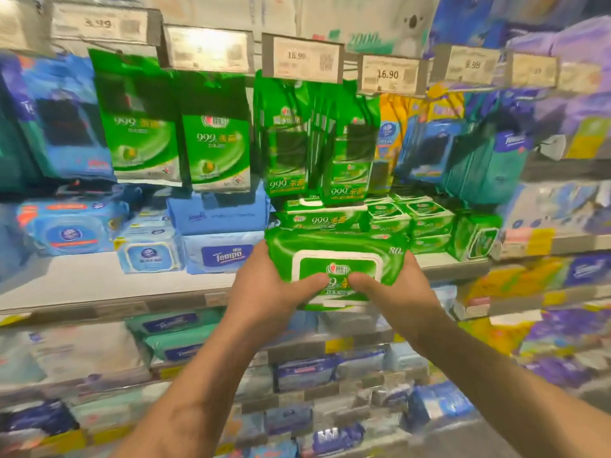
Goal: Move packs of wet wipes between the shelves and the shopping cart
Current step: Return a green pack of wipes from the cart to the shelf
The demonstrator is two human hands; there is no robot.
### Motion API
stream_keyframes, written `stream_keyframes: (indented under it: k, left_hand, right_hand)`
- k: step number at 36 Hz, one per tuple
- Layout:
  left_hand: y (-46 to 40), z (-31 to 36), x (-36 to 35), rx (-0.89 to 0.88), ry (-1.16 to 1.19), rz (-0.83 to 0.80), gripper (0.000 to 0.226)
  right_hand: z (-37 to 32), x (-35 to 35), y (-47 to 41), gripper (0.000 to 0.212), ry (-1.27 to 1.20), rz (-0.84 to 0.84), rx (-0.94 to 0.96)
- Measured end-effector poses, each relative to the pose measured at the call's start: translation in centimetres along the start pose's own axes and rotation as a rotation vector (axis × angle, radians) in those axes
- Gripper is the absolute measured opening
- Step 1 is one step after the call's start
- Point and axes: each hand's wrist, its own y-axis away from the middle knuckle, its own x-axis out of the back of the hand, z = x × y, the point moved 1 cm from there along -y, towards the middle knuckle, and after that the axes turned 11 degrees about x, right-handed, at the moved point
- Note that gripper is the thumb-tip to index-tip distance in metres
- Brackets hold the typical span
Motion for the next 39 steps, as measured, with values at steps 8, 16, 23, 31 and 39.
stream_keyframes:
  k: [8,16,23,31,39]
  left_hand:
    - [-5.1,-0.3,-2.6,-0.060,-0.038,0.101,0.064]
    - [-7.4,-1.1,-4.1,-0.061,0.008,0.133,0.066]
    - [-8.4,-2.4,-5.5,-0.039,-0.007,0.173,0.065]
    - [-9.8,-3.1,-7.4,-0.049,-0.037,0.206,0.091]
    - [-10.0,-4.1,-7.9,0.038,-0.057,0.248,0.081]
  right_hand:
    - [3.3,0.4,-6.4,0.115,0.065,0.047,-0.009]
    - [5.8,-0.3,-9.8,0.055,0.085,0.013,0.156]
    - [7.7,-1.5,-11.7,0.059,-0.008,-0.050,0.065]
    - [10.1,-2.4,-12.0,0.104,0.015,-0.088,-0.046]
    - [11.0,-2.9,-12.5,0.117,0.023,-0.074,-0.056]
